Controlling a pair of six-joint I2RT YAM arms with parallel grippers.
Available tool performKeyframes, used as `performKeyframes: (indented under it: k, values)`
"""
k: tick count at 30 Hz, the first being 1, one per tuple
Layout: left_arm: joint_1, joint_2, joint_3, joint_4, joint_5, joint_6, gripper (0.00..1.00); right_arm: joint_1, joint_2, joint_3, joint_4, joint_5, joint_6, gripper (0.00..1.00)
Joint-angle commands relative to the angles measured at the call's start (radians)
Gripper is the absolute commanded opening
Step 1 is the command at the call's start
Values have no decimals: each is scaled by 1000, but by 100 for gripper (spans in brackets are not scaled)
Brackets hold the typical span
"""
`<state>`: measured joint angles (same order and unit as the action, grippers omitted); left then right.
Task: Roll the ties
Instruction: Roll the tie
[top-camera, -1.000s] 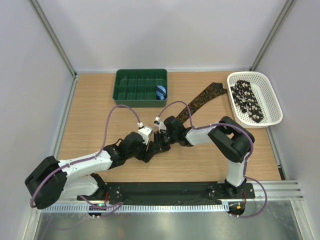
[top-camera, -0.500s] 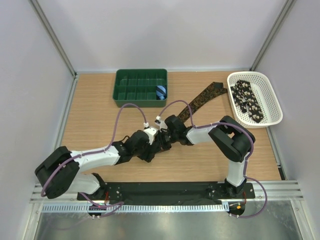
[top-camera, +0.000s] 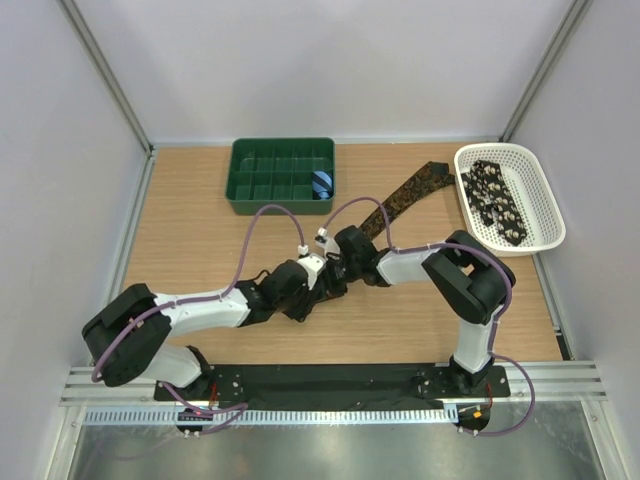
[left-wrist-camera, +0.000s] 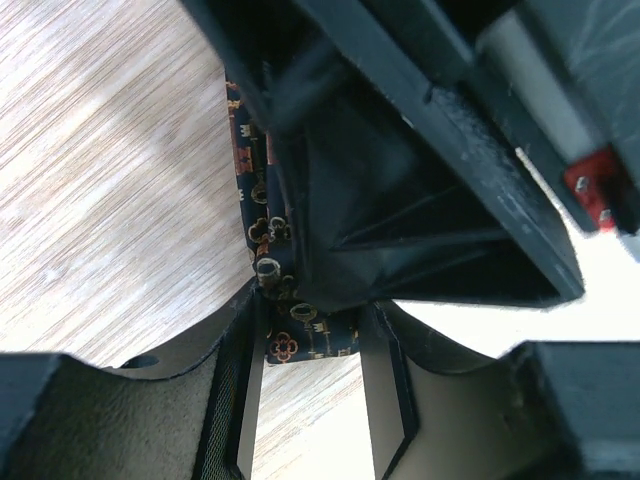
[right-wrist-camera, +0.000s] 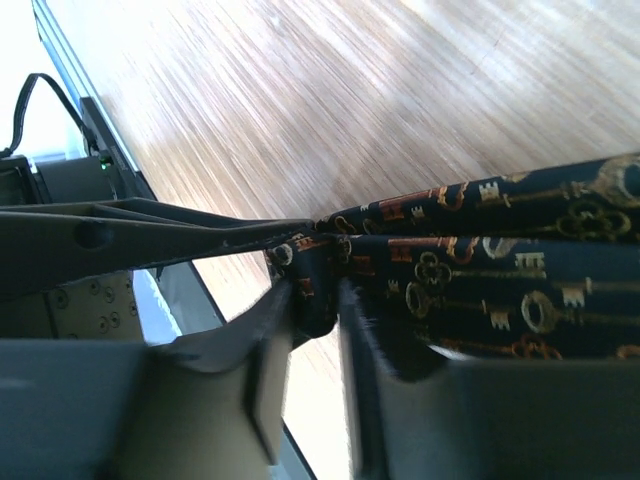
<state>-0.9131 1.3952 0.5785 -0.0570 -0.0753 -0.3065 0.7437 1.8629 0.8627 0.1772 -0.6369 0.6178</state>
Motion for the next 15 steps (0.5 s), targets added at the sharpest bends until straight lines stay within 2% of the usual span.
performKeyframes:
  k: [1,3,5,13,14,15]
  values:
    - [-13,25,4,-4,-7,-13,43,-9,-51,-8,-50,46,-46,37]
    - [-15,34,7,-7,-15,-13,41,-10,-62,-8,-56,51,-47,44]
    - [-17,42,14,-10,-18,-14,41,-13,-85,-11,-61,65,-47,47]
    - [-21,41,15,-12,-18,-13,40,-41,-154,-34,-87,80,-47,50]
    - [-20,41,15,-14,-18,-13,41,-46,-156,-37,-87,82,-47,50]
    - [-21,39,14,-12,-20,-13,41,-49,-163,-40,-82,80,-46,46]
